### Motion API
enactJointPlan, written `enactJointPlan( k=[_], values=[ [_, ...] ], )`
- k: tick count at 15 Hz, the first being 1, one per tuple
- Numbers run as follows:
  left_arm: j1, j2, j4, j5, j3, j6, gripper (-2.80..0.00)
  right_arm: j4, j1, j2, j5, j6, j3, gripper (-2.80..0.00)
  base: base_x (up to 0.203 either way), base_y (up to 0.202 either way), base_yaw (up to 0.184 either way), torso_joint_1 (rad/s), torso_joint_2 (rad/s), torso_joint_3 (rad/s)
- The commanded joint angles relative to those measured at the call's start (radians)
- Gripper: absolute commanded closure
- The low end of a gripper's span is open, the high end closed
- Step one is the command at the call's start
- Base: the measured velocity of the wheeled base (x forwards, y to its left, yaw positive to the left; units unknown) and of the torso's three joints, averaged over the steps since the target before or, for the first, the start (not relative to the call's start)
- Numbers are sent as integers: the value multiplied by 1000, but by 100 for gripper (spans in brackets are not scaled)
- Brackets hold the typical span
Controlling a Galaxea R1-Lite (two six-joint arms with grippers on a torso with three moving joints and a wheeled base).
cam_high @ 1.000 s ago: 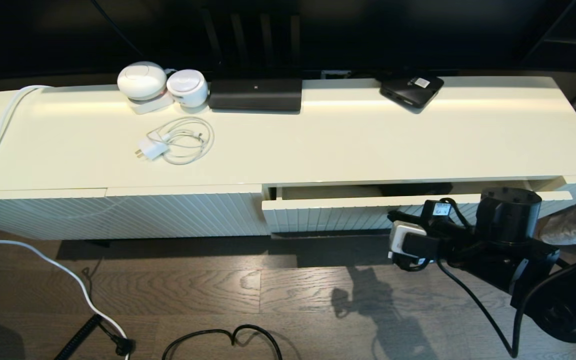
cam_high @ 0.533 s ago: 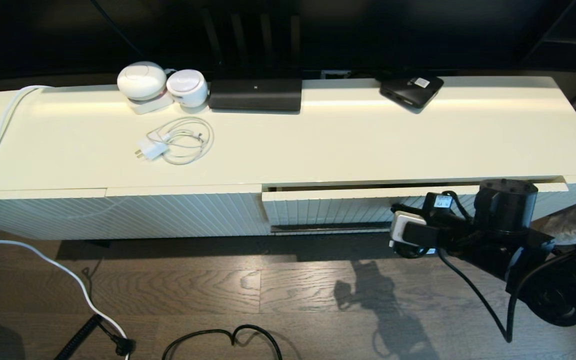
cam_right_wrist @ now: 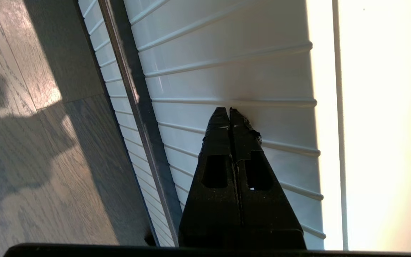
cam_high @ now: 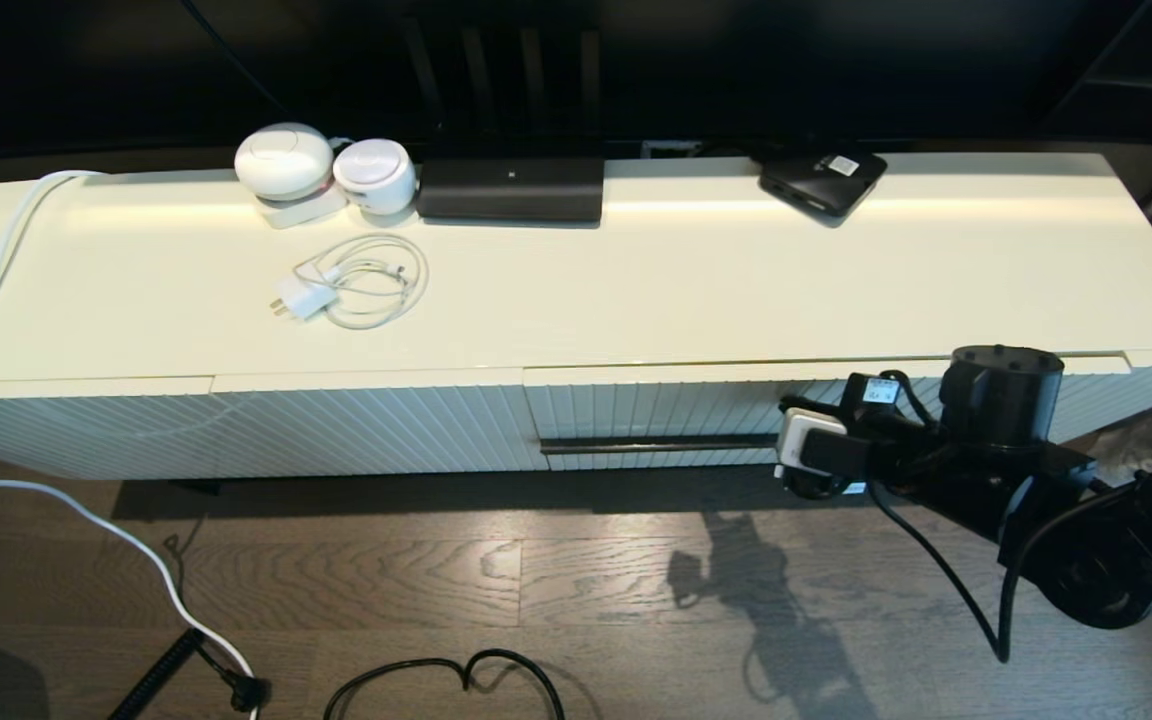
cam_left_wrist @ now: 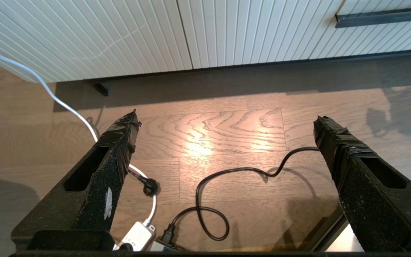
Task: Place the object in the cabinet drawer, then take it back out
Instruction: Close the drawer, then open the drawer
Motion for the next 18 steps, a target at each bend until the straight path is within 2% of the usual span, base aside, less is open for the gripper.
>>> enactJointPlan(
  k=[1, 5, 8, 13, 18],
  values=[
    [0, 1, -1, 0, 0, 1, -280, -8, -1, 10, 0, -7, -9, 0, 0, 0, 0, 0, 0, 0],
    [0, 1, 0, 0, 0, 1, -280, 1, -6, 3, -2, -4, -7, 0, 0, 0, 0, 0, 0, 0],
    [0, 1, -1, 0, 0, 1, -280, 113, -7, -92, -2, 2, 50, 0, 0, 0, 0, 0, 0, 0],
    [0, 1, -1, 0, 0, 1, -280, 511, -3, -395, -6, 21, 155, 0, 0, 0, 0, 0, 0, 0],
    [0, 1, -1, 0, 0, 1, -280, 946, -38, -768, -55, 176, 166, 0, 0, 0, 0, 0, 0, 0]
  ],
)
